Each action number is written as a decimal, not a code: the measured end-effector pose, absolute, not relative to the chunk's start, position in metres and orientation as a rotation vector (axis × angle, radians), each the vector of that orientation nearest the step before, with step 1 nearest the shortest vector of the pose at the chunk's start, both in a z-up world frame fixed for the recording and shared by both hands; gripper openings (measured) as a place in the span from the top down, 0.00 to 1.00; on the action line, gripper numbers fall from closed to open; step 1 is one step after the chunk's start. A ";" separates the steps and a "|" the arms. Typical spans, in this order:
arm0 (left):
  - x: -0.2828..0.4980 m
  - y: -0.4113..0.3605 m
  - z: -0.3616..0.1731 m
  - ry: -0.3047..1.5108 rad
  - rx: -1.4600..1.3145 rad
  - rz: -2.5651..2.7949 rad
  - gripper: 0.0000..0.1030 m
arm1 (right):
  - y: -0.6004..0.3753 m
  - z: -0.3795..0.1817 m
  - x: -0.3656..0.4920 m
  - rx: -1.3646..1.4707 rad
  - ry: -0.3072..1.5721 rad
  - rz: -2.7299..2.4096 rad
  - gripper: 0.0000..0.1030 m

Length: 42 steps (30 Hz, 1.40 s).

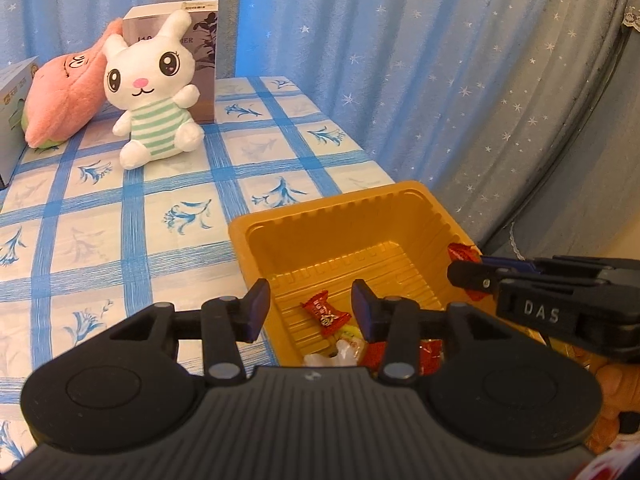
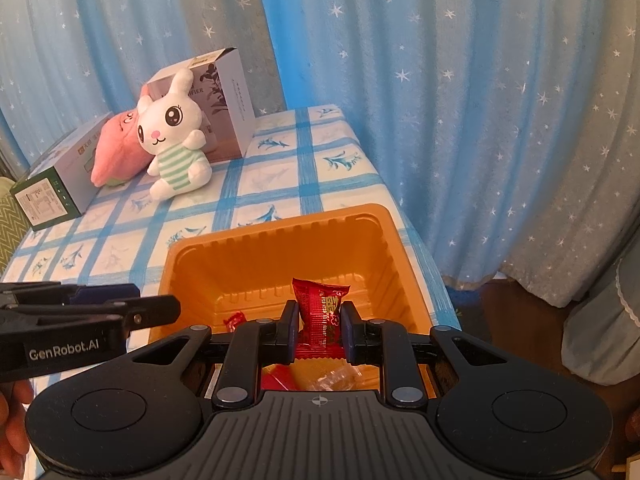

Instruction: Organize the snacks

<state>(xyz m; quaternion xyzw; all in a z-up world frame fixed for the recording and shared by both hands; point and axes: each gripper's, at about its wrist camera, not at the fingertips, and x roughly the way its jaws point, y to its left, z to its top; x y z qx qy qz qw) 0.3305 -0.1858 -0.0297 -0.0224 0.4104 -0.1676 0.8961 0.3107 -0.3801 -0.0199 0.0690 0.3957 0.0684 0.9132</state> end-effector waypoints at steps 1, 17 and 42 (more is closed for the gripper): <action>0.330 -0.185 -0.030 0.850 -0.046 -0.347 0.61 | -0.379 -0.019 0.311 0.146 0.814 0.142 0.78; 0.322 -0.168 -0.033 0.854 -0.066 -0.322 0.38 | -0.390 -0.021 0.314 0.276 0.798 0.152 0.36; 0.251 -0.152 -0.001 0.787 -0.045 -0.249 0.00 | -0.399 0.007 0.235 0.202 0.817 0.079 0.26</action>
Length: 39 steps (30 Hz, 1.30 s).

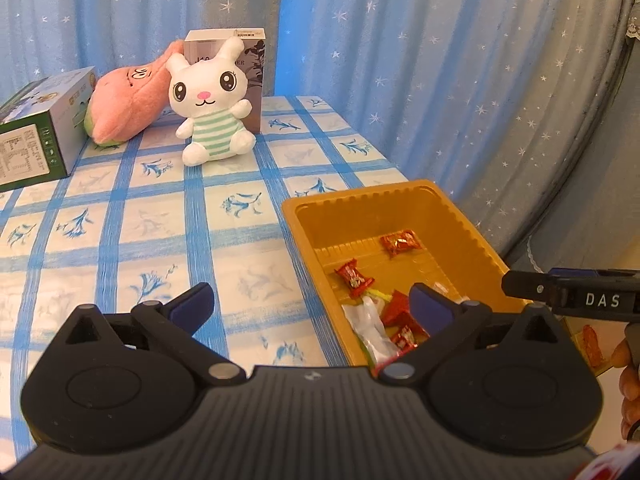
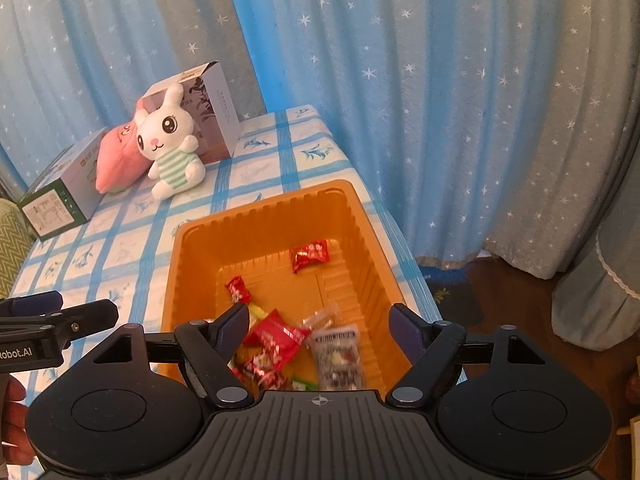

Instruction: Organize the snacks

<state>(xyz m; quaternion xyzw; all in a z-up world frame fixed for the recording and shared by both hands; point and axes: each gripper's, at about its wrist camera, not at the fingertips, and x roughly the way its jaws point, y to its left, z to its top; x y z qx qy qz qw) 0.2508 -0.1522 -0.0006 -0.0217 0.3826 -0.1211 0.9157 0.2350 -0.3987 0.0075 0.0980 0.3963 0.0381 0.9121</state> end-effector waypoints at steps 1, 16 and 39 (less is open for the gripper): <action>0.246 -0.151 0.001 0.790 -0.047 -0.249 0.00 | -0.397 0.009 0.231 0.201 0.817 0.075 0.25; 0.161 -0.137 0.031 0.767 -0.124 -0.246 0.00 | -0.378 0.039 0.151 0.226 0.776 0.079 0.25; 0.048 -0.110 0.067 0.718 -0.103 -0.123 0.00 | -0.339 0.083 0.024 0.181 0.683 0.112 0.25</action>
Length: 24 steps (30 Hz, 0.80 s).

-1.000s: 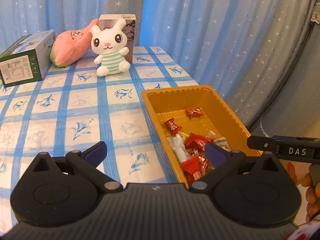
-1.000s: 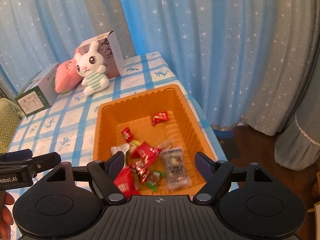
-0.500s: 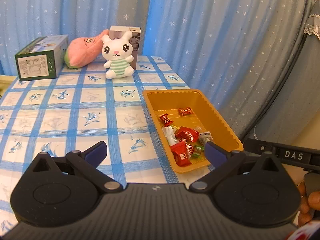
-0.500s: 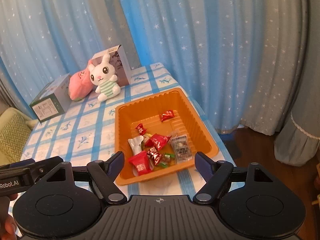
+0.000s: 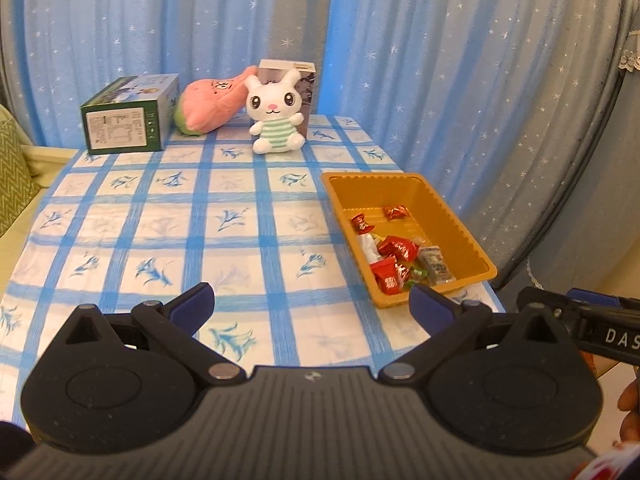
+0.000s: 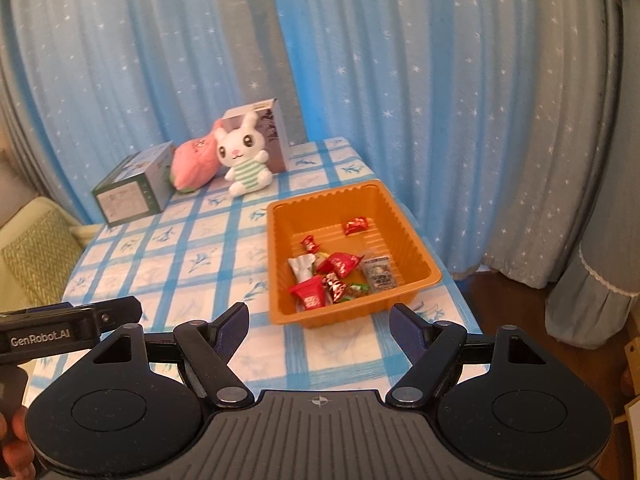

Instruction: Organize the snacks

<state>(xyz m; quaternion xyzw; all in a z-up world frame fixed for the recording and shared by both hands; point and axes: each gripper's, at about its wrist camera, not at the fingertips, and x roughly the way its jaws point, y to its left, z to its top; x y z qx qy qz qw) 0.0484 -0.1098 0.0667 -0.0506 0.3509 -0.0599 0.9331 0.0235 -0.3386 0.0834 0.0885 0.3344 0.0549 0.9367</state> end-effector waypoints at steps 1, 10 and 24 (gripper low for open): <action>0.044 -0.109 0.067 0.720 -0.101 -0.123 0.00 | -0.336 0.084 0.021 0.170 0.679 0.114 0.25; 0.012 -0.103 0.065 0.719 -0.040 -0.121 0.00 | -0.325 0.087 -0.001 0.159 0.679 0.131 0.25; -0.002 -0.102 0.070 0.717 -0.033 -0.130 0.00 | -0.314 0.088 -0.015 0.163 0.700 0.157 0.25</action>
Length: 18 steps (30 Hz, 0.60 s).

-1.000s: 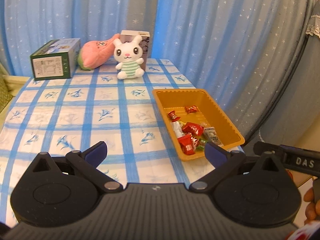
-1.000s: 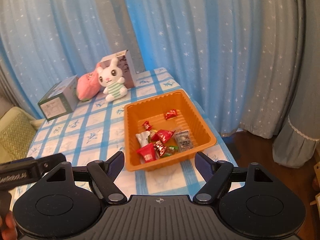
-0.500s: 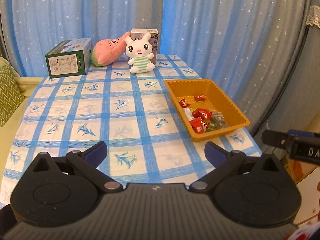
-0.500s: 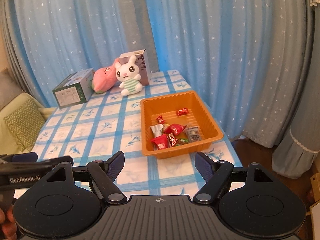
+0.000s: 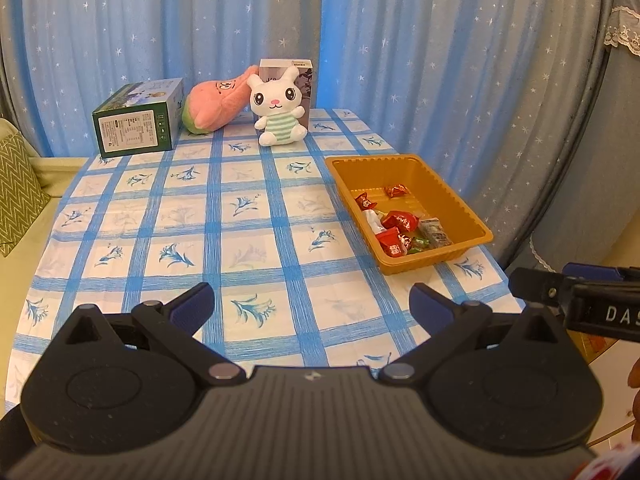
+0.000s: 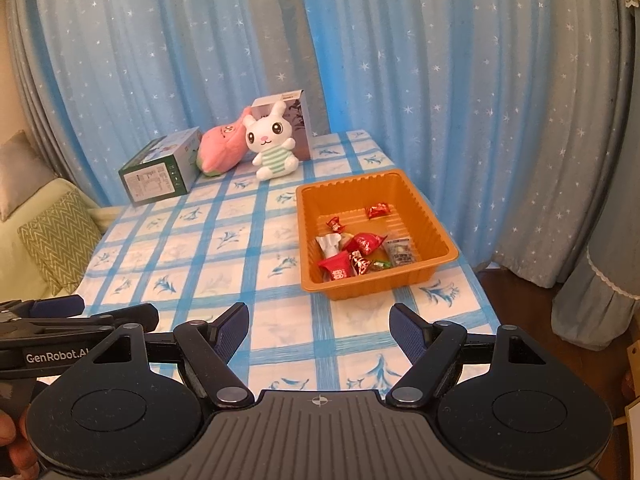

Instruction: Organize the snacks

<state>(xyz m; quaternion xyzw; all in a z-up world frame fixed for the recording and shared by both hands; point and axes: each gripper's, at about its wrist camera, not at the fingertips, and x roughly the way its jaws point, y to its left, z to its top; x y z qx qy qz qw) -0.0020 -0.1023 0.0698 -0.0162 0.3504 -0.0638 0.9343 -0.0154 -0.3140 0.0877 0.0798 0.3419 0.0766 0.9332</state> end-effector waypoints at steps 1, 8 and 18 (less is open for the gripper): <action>-0.002 -0.103 0.070 0.718 -0.033 -0.130 0.00 | -0.314 0.088 -0.015 0.164 0.700 0.157 0.25; -0.001 -0.104 0.068 0.724 -0.034 -0.139 0.00 | -0.313 0.087 -0.016 0.166 0.705 0.155 0.25; -0.001 -0.104 0.068 0.724 -0.034 -0.139 0.00 | -0.313 0.087 -0.015 0.166 0.705 0.155 0.25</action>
